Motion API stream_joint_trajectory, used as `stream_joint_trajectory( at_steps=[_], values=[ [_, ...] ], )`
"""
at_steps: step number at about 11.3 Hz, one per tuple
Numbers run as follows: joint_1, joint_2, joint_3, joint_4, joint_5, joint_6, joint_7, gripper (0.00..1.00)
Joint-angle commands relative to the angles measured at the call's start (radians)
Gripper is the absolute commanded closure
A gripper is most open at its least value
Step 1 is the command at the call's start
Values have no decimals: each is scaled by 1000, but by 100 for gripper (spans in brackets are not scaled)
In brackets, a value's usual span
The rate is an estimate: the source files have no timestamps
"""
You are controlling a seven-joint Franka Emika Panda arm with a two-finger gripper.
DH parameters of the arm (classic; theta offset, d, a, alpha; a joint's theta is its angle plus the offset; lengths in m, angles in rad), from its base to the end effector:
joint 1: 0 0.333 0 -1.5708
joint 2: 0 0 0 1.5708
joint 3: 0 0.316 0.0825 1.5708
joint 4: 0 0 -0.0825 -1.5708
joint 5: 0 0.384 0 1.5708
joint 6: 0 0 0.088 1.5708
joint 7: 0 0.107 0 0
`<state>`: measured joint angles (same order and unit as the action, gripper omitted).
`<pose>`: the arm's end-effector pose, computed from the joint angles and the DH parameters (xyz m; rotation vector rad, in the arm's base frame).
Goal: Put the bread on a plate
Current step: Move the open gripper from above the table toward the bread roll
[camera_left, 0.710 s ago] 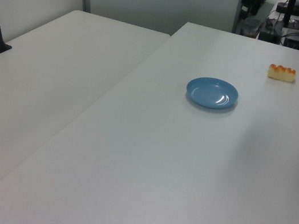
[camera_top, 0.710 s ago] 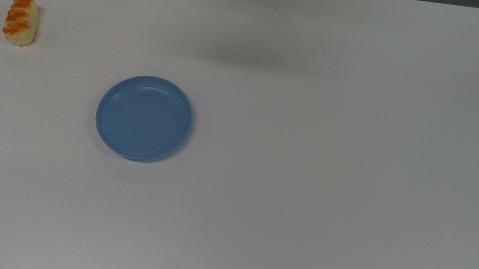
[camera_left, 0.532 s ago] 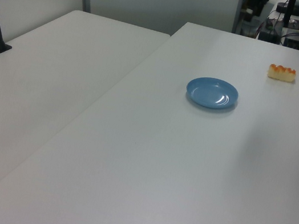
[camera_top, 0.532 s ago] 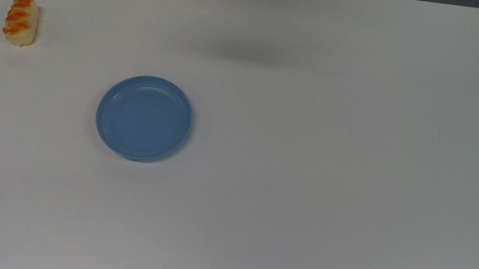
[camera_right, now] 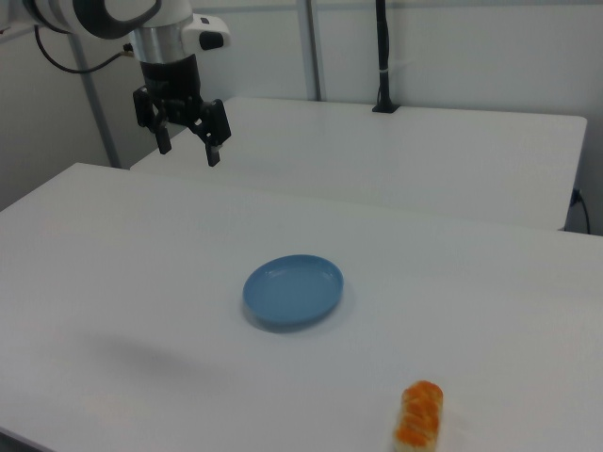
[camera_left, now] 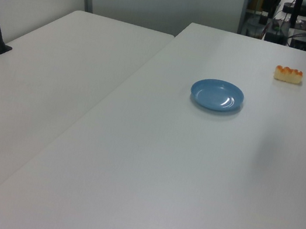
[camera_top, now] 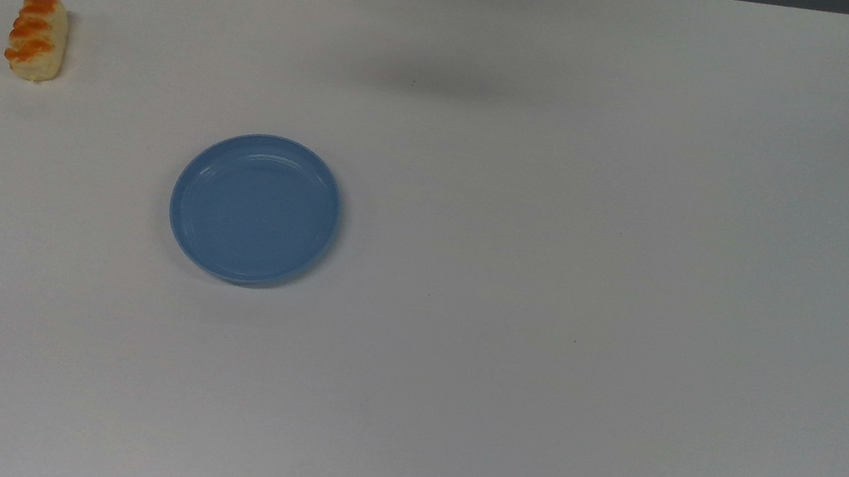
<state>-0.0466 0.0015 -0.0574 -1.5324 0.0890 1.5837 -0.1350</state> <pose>0.5548 -0.0484 0.6434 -3.0575 -0.0490 -0.0918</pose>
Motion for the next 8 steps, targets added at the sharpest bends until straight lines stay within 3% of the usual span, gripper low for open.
stream_joint_trajectory(
  at_steps=[1, 8],
  values=[
    [10, -20, -2, -17, -18, -14, -18, 0],
    [10, -21, -4, -18, -52, -24, -23, 0]
  ],
)
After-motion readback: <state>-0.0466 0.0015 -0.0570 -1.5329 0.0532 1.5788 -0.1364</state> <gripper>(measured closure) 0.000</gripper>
